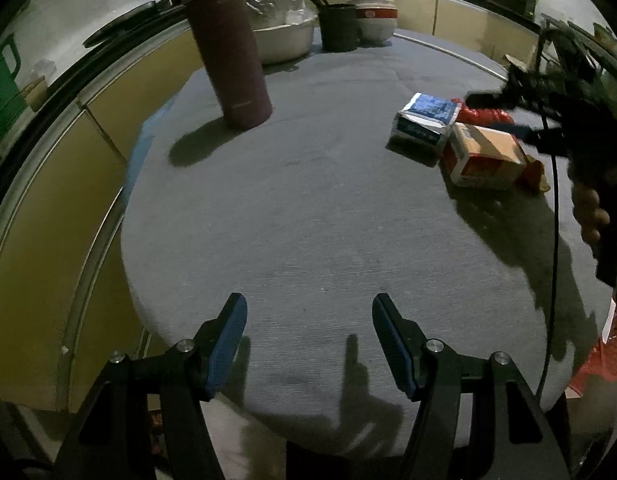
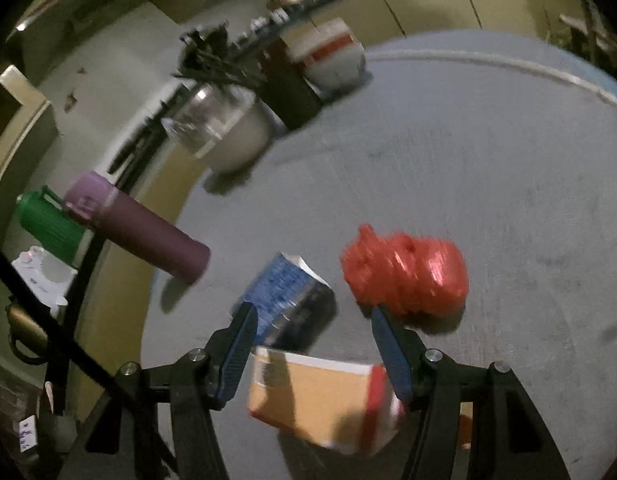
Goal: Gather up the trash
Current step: 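Grasp the orange-and-white box with the right tool while the left tool grasps the blue foil packet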
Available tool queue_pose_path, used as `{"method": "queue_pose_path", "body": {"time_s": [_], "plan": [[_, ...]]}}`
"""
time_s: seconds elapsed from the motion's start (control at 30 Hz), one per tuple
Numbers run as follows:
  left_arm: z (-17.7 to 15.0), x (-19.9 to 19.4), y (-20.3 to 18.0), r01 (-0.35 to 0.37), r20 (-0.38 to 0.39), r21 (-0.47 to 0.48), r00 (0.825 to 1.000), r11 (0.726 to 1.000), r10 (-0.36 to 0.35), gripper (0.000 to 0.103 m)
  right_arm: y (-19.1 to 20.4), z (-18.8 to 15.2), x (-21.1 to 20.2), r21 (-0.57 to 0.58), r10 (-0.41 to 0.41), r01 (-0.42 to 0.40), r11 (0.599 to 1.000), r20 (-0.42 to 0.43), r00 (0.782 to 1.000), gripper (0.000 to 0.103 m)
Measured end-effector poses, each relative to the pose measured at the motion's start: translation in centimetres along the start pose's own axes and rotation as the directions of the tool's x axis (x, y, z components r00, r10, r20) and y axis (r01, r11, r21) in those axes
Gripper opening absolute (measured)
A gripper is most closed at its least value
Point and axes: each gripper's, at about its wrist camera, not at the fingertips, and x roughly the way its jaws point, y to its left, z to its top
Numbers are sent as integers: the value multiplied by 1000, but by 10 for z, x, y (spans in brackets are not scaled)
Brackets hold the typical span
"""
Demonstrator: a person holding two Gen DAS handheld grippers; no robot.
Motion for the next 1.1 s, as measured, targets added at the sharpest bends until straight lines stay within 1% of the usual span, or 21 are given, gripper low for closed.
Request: {"method": "queue_pose_path", "body": {"time_s": [0.03,0.07,0.13,0.2,0.23,0.3,0.37,0.47,0.5,0.53,0.6,0.63,0.67,0.7,0.77,0.87,0.97,1.0,1.03,1.07,1.1], "plan": [[0,0,2,-1,3,-4,1000,1000,1,66,-1,-5,-3,2,28,-28,1000,-6,1000,63],[1,0,4,-2,4,-8,1000,1000,2,66,0,-14,-9,3,73,-73,997,-18,997,63],[2,0,7,-4,7,-18,1000,1000,4,66,6,-35,-20,-25,156,-158,987,-81,984,63],[2,1,9,-4,10,-23,1000,1000,4,66,14,-57,-29,-74,173,-184,980,-133,976,63],[2,2,10,-4,10,-25,1000,1000,5,66,18,-65,-33,-106,155,-170,980,-140,978,63],[2,6,10,-5,3,-28,1000,1000,5,66,25,-78,-42,-182,70,-90,979,-114,991,63],[2,7,9,-1,-5,-37,1000,999,0,66,34,-82,-45,-234,-15,-2,972,-73,997,64],[2,2,7,10,3,-33,1000,999,-10,66,50,-81,-38,-250,-63,50,967,-44,997,64],[3,0,7,7,10,-29,1000,1000,-6,66,56,-80,-32,-256,-85,73,964,-36,996,66],[4,-3,6,1,17,-26,1000,1000,-1,66,61,-79,-25,-256,-131,120,959,-27,991,68],[7,-7,7,-7,28,-18,1000,1000,7,66,66,-79,-11,-253,-221,209,945,-22,975,68],[10,-9,7,-10,31,-13,999,1000,10,66,67,-81,-8,-256,-236,225,940,-16,971,67],[13,-10,8,-16,37,-5,999,1000,16,66,67,-85,-6,-259,-254,244,935,-4,967,61],[17,-11,8,-21,43,4,999,1000,20,66,67,-87,-6,-265,-265,258,929,9,964,53],[27,-11,8,-9,44,24,999,1000,8,66,67,-91,-9,-276,-264,258,926,18,964,52],[51,-6,3,43,49,62,998,997,-46,66,61,-97,-24,-274,-258,253,928,19,966,52],[83,1,-13,79,68,122,994,989,-88,66,45,-105,-45,-231,-239,233,945,4,971,52],[97,5,-23,108,73,155,990,982,-120,67,38,-109,-54,-210,-231,226,951,2,973,52],[107,9,-30,129,70,170,987,977,-143,69,32,-113,-63,-189,-223,219,957,1,975,52],[116,14,-36,154,62,178,984,972,-167,74,28,-117,-70,-171,-218,215,962,-1,976,52],[130,21,-47,194,47,186,978,963,-206,74,22,-121,-78,-149,-215,212,966,-1,977,52]]}}
